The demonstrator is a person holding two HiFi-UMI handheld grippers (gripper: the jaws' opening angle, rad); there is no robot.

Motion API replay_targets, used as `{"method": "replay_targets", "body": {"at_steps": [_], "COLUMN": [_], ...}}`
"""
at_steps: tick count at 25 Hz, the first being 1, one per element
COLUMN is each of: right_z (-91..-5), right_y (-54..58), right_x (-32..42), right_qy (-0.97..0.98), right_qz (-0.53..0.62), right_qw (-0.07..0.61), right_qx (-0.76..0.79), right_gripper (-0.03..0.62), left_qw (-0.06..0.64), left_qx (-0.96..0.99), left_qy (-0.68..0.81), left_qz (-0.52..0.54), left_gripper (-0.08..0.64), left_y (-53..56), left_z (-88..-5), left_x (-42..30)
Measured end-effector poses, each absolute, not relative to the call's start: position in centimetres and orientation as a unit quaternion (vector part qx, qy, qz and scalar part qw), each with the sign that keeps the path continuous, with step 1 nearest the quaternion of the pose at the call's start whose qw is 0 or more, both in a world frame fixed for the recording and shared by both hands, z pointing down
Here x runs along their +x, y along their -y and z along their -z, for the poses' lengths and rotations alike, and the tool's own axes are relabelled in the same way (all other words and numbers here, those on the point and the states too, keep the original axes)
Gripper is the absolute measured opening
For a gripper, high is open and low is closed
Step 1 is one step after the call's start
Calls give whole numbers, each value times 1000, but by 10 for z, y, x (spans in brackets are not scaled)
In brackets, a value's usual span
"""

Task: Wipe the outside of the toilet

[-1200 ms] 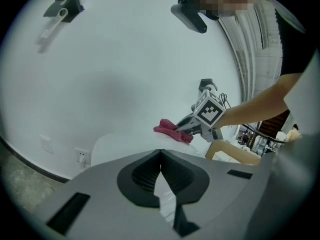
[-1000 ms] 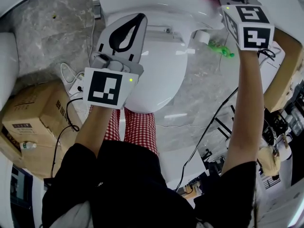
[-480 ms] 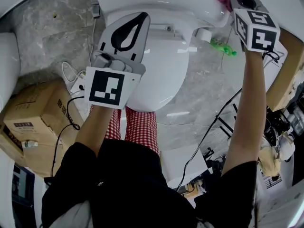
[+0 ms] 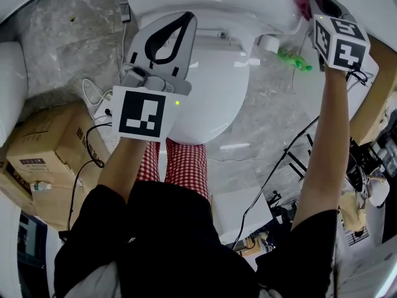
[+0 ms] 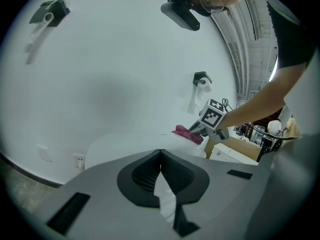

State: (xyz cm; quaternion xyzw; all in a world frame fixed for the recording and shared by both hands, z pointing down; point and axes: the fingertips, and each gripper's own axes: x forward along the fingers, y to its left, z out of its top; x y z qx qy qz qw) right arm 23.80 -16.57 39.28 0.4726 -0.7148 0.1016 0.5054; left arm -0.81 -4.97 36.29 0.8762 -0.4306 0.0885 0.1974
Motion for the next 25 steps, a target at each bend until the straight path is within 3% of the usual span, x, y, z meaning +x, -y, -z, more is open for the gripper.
{"method": "replay_targets", "body": {"at_steps": [25], "right_z": [-413], "right_y": [149], "right_x": [273], "right_qy": [671], "right_qz": [-140], "right_qw": [517], "right_qx": [513], "right_gripper": [54], "left_qw": [214], "left_qx": [878], "left_qy": [419], "left_qz": [-89], "left_gripper": [9], "left_y": [40], "left_z": [-371], "left_x": [-7]}}
